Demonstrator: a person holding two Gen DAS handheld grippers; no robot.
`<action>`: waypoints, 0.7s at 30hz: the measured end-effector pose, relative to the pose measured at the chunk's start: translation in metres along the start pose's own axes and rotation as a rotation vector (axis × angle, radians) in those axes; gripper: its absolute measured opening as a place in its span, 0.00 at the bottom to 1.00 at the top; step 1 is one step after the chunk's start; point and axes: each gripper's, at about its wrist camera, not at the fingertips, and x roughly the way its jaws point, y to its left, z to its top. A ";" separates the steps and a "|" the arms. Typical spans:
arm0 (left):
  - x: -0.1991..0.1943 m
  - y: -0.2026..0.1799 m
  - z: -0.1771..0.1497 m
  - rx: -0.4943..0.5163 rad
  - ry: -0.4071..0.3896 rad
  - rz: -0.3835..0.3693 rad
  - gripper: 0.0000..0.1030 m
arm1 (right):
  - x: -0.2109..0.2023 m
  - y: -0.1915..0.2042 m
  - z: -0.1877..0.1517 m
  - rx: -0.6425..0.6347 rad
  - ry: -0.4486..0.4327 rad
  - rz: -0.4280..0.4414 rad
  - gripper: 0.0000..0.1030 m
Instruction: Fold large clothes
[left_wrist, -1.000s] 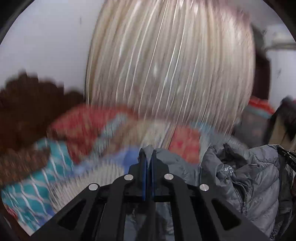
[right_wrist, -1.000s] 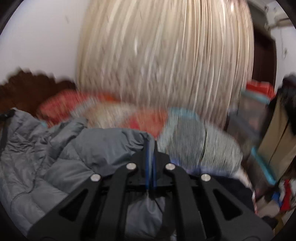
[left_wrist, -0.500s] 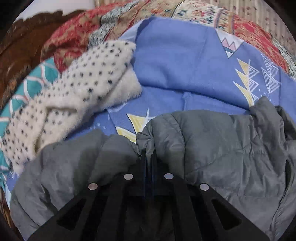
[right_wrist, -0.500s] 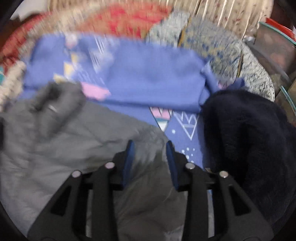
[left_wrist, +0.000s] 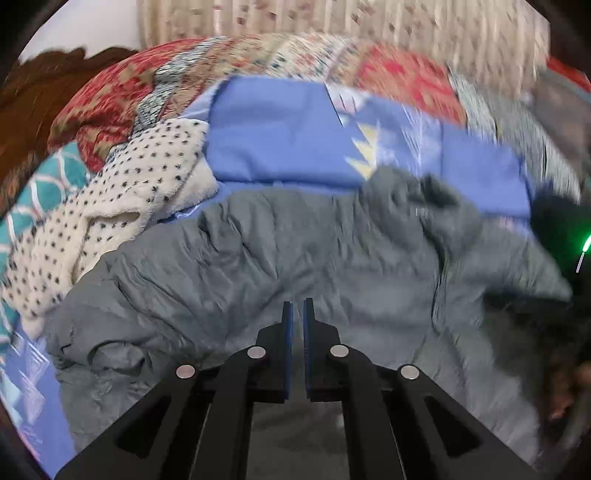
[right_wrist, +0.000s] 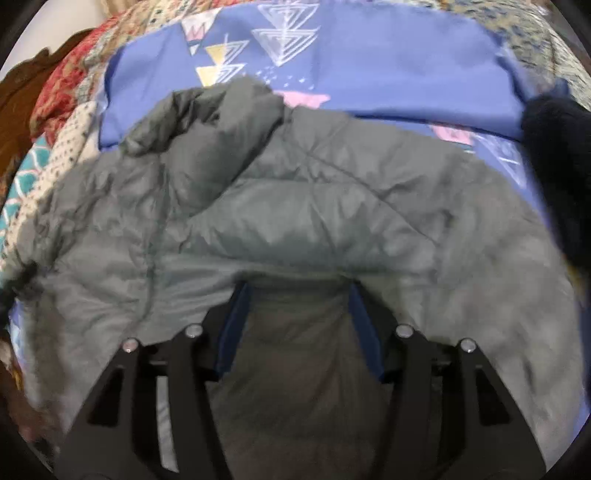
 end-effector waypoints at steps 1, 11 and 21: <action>-0.004 -0.001 -0.002 0.000 -0.003 -0.010 0.28 | -0.025 -0.003 -0.009 0.024 -0.048 0.061 0.52; -0.070 -0.052 -0.058 0.180 0.016 -0.209 0.28 | -0.235 -0.148 -0.277 0.386 -0.257 -0.125 0.58; -0.056 -0.098 -0.142 0.274 0.176 -0.197 0.28 | -0.236 -0.209 -0.398 0.707 -0.131 -0.125 0.55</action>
